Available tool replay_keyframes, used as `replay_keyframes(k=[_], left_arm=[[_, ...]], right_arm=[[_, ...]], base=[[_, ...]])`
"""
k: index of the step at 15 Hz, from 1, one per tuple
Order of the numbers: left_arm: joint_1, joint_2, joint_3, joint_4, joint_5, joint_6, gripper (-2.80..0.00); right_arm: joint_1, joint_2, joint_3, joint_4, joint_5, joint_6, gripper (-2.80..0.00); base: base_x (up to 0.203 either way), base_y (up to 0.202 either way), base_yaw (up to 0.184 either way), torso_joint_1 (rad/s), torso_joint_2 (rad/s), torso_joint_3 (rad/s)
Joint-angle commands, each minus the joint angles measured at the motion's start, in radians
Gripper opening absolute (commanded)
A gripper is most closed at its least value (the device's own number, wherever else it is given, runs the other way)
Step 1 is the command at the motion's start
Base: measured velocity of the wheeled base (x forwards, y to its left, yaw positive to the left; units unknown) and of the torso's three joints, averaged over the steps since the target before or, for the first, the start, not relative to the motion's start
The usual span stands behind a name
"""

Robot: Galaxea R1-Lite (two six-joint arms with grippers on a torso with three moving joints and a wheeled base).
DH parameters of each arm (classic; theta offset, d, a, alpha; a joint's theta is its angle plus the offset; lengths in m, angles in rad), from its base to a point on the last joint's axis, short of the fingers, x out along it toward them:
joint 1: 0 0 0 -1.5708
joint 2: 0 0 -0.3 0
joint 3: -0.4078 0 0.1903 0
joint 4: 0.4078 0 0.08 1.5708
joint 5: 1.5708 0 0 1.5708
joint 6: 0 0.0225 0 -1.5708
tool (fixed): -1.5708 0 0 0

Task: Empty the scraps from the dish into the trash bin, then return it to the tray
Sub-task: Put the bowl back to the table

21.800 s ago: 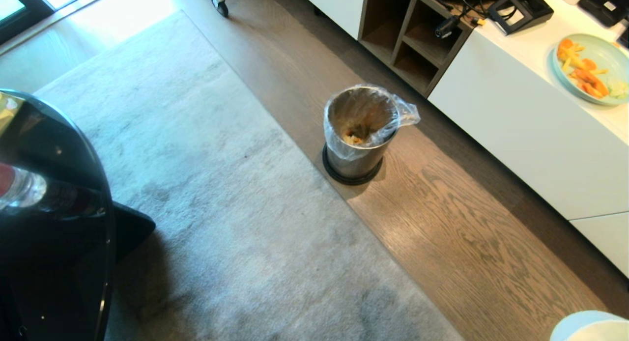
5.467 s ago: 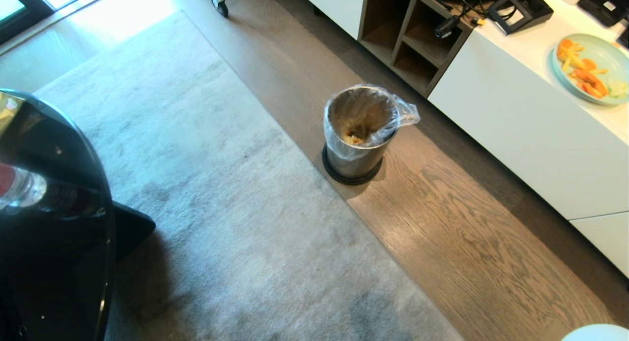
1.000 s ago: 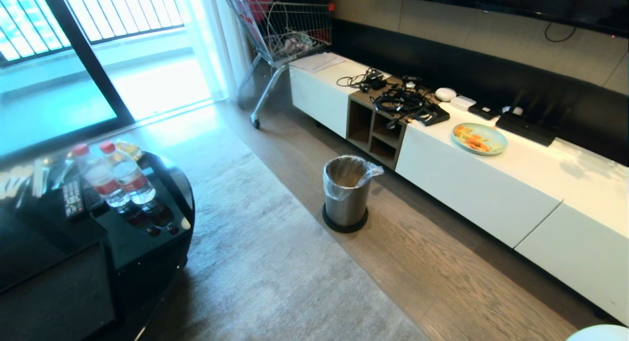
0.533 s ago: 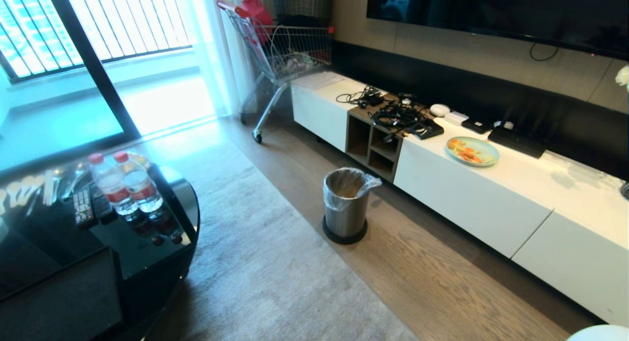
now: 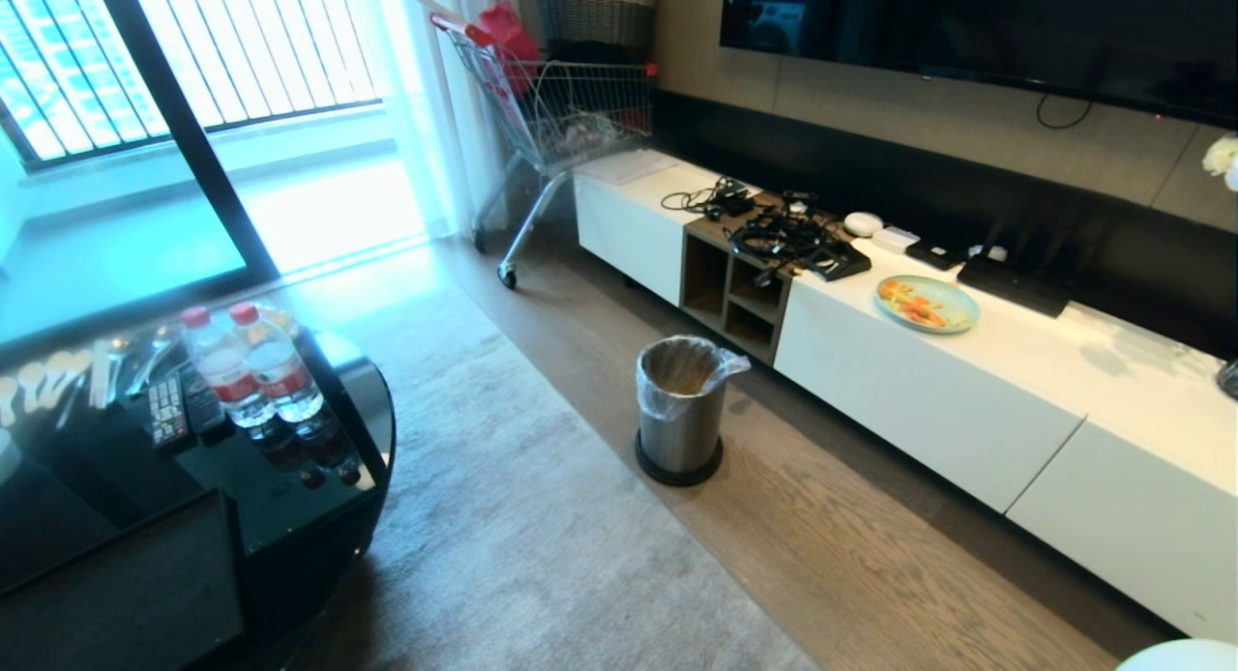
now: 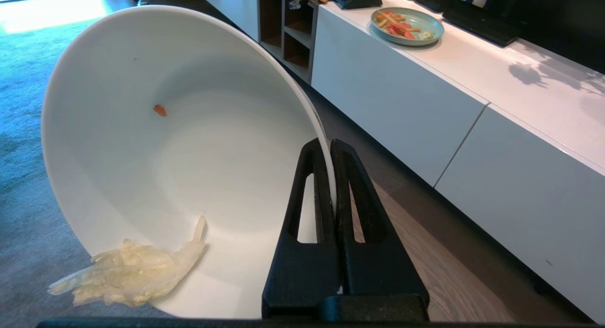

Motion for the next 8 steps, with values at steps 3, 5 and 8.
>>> replay_keyframes(k=[3, 5, 8], left_arm=[[0.000, 0.000, 0.000, 0.000, 0.000, 0.000, -2.80], [0.000, 0.000, 0.000, 0.000, 0.000, 0.000, -2.80], [0.000, 0.000, 0.000, 0.000, 0.000, 0.000, -2.80]], right_arm=[[0.000, 0.001, 0.000, 0.000, 0.000, 0.014, -2.80], [0.000, 0.001, 0.000, -0.001, 0.000, 0.023, -2.80], [0.000, 0.001, 0.000, -0.002, 0.000, 0.024, -2.80]], base=[[0.000, 0.000, 0.000, 0.000, 0.00, 0.000], [0.000, 0.000, 0.000, 0.000, 0.00, 0.000], [0.001, -0.002, 0.076, 0.000, 0.00, 0.002]])
